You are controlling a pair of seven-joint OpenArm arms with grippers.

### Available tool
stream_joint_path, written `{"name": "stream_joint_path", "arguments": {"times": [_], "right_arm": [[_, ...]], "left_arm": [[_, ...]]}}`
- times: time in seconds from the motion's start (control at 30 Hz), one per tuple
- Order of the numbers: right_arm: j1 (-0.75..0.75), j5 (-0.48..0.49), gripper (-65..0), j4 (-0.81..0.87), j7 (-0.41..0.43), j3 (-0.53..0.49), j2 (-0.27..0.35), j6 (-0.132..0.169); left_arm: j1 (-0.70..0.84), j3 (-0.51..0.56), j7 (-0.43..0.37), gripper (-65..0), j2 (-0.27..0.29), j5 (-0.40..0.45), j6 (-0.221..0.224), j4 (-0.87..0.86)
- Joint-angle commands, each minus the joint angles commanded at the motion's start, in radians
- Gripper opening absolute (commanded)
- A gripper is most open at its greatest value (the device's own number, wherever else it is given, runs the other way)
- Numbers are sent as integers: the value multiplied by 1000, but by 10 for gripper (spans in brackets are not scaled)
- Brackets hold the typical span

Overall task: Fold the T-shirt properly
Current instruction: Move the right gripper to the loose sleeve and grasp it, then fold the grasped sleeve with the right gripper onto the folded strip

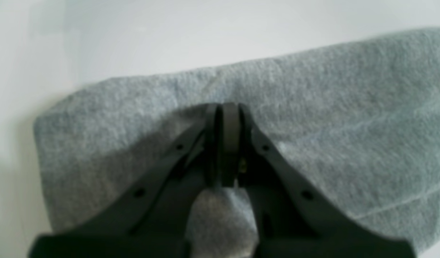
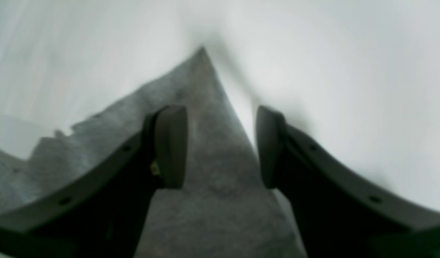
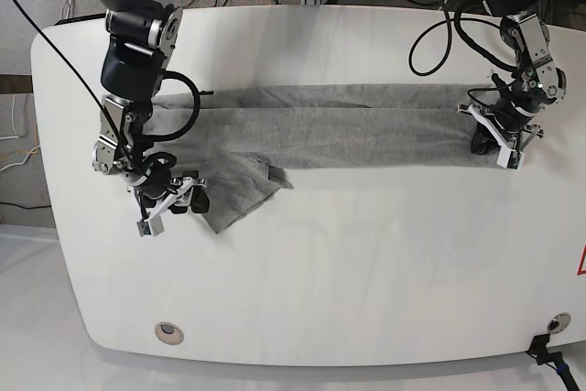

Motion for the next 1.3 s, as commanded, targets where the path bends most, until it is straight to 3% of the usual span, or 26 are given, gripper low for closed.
{"name": "stream_joint_path", "arguments": {"times": [0.07, 0.23, 0.5, 0.67, 0.83, 0.9, 1.0, 1.03, 1.13, 1.3], "right_arm": [[0, 0, -350, -15, 23, -5, 11, 0], [-9, 3, -350, -12, 29, -141, 31, 0], [-51, 5, -350, -11, 28, -163, 15, 0], [-64, 6, -351, -9, 26, -278, 12, 0], [-71, 6, -361, -8, 26, -282, 9, 0], [-71, 6, -426, 5, 26, -282, 9, 0], [-72, 6, -619, 51, 26, -281, 9, 0], [-72, 6, -650, 60, 26, -281, 11, 0], [-71, 6, -650, 91, 11, -282, 12, 0], [-81, 6, -650, 255, -140, -261, 14, 0]], "left_arm": [[0, 0, 0, -643, 0, 0, 0, 0], [0, 0, 0, -643, 0, 0, 0, 0], [-2, 0, 0, -643, 0, 0, 0, 0], [-2, 0, 0, -643, -2, 0, 0, 0], [-2, 0, 0, -643, -2, 0, 0, 0], [-2, 0, 0, -643, -2, 0, 0, 0], [-2, 0, 0, -643, -2, 0, 0, 0], [-2, 0, 0, -643, -2, 0, 0, 0], [-2, 2, 0, -643, -2, 0, 0, 0], [-3, 3, -2, -643, -2, 0, 0, 0]]}}
